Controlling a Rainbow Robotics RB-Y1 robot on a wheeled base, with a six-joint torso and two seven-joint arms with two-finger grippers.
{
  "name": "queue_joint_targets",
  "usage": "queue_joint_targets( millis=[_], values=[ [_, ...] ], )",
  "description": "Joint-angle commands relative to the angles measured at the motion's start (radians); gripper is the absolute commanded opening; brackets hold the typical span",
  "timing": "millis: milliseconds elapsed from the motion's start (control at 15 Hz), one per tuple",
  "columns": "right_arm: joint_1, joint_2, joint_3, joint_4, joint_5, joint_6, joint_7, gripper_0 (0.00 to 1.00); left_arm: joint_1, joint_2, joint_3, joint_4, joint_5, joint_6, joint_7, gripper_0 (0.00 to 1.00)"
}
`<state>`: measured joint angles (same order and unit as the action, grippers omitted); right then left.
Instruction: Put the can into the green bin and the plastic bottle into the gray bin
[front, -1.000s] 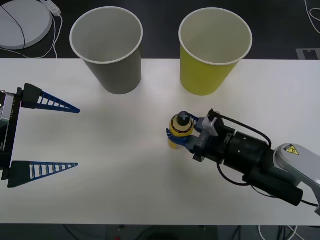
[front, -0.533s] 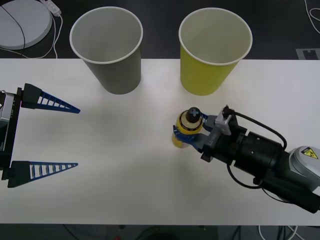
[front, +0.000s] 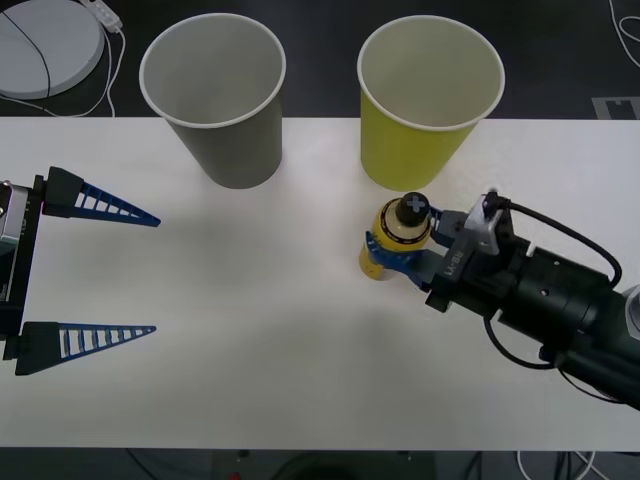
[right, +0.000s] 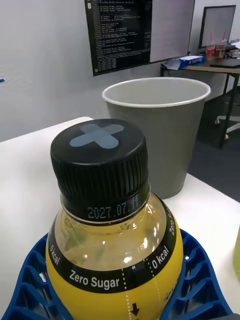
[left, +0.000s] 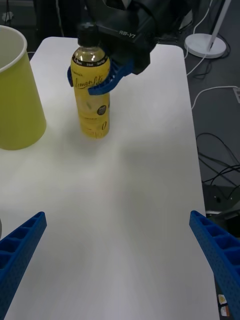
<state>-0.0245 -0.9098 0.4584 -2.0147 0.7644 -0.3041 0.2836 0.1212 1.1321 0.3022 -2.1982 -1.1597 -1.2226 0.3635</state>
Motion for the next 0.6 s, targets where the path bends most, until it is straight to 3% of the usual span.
queue_joint_targets(
  millis=[67,600],
  values=[
    [0.0,-0.04,-0.018,-0.045,-0.023,0.014,-0.021,0.0,0.0,0.0,0.0,0.0,0.0,0.0,0.0,1.0],
    [0.009,-0.192,-0.038,-0.154,-0.238,0.066,-0.083,0.0,0.0,0.0,0.0,0.0,0.0,0.0,0.0,1.0]
  ],
)
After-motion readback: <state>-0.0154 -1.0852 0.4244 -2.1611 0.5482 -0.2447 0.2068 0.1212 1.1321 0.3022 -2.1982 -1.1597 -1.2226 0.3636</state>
